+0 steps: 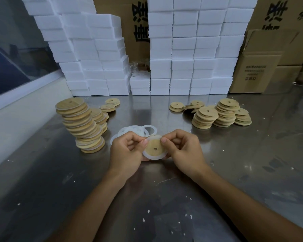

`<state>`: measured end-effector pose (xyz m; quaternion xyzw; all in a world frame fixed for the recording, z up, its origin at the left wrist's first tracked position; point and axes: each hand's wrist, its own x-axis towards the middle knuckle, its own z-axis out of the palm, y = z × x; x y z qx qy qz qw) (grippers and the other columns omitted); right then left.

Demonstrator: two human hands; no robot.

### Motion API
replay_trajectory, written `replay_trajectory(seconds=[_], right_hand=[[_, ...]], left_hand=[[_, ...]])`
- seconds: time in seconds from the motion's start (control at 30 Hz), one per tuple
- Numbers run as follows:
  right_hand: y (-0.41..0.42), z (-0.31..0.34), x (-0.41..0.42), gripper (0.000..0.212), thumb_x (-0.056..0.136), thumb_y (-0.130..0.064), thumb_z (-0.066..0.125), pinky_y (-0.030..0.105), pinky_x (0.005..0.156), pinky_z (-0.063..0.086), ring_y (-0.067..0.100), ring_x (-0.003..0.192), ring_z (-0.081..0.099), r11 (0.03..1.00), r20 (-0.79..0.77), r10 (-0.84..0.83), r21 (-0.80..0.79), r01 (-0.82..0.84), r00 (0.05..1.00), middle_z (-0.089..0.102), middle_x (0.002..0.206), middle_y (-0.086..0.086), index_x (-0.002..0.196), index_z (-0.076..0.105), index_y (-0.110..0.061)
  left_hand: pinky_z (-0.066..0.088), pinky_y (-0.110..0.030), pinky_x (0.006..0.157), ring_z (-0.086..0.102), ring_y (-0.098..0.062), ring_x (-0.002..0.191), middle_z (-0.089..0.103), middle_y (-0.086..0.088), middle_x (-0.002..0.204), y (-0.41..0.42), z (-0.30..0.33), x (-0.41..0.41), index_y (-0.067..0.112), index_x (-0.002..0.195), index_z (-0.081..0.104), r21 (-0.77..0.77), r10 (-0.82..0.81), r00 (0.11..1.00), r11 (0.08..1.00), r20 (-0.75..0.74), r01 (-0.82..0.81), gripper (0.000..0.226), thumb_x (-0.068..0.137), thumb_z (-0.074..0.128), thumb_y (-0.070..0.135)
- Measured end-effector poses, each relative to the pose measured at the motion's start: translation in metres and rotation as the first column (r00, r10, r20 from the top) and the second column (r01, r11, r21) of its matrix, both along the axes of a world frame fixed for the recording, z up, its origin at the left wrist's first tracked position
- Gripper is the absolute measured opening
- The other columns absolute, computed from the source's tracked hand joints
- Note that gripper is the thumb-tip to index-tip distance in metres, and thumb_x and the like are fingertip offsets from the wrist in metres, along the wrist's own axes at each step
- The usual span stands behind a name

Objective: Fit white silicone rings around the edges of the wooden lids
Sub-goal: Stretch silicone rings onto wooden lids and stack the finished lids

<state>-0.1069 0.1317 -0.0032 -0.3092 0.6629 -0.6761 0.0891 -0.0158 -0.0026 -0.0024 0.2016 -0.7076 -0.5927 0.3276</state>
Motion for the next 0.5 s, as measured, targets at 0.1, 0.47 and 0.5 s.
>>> replay_trajectory(seconds=[0.1, 0.47, 0.5], right_hand=[[0.0006, 0.001, 0.0004, 0.014, 0.091, -0.004, 0.067, 0.024, 0.06, 0.056, 0.01, 0.065, 0.071, 1.0, 0.019, 0.017, -0.001, -0.017, 1.0, 0.073, 0.067, -0.003, 0.078, 0.065, -0.009], [0.002, 0.0037, 0.0037, 0.01, 0.09, -0.002, 0.068, 0.02, 0.063, 0.056, 0.01, 0.072, 0.073, 1.0, -0.029, 0.03, -0.002, -0.03, 0.999, 0.074, 0.076, 0.0, 0.081, 0.067, -0.006], [0.0026, 0.0038, 0.0028, 0.009, 0.09, -0.002, 0.068, 0.02, 0.063, 0.056, 0.01, 0.072, 0.073, 0.999, -0.023, 0.039, 0.001, -0.039, 0.999, 0.075, 0.077, 0.0, 0.081, 0.067, -0.006]], left_hand=[[0.062, -0.044, 0.065, 0.074, -0.023, 0.079, 0.075, -0.005, 0.081, -0.0022, 0.0002, 0.0012, 0.011, 0.071, 0.067, 0.007, 0.005, 1.0, 1.0, -0.013, -0.005, 0.021, 0.085, 0.068, -0.005], [0.062, -0.048, 0.068, 0.074, -0.025, 0.078, 0.075, -0.007, 0.079, -0.0043, -0.0001, 0.0023, 0.015, 0.069, 0.067, 0.011, 0.0, 1.0, 1.0, -0.011, 0.0, 0.025, 0.086, 0.067, -0.003], [0.061, -0.047, 0.068, 0.074, -0.026, 0.079, 0.075, -0.007, 0.079, -0.0047, 0.0002, 0.0024, 0.017, 0.067, 0.067, 0.015, -0.004, 1.0, 1.0, -0.008, 0.005, 0.028, 0.086, 0.067, -0.004]])
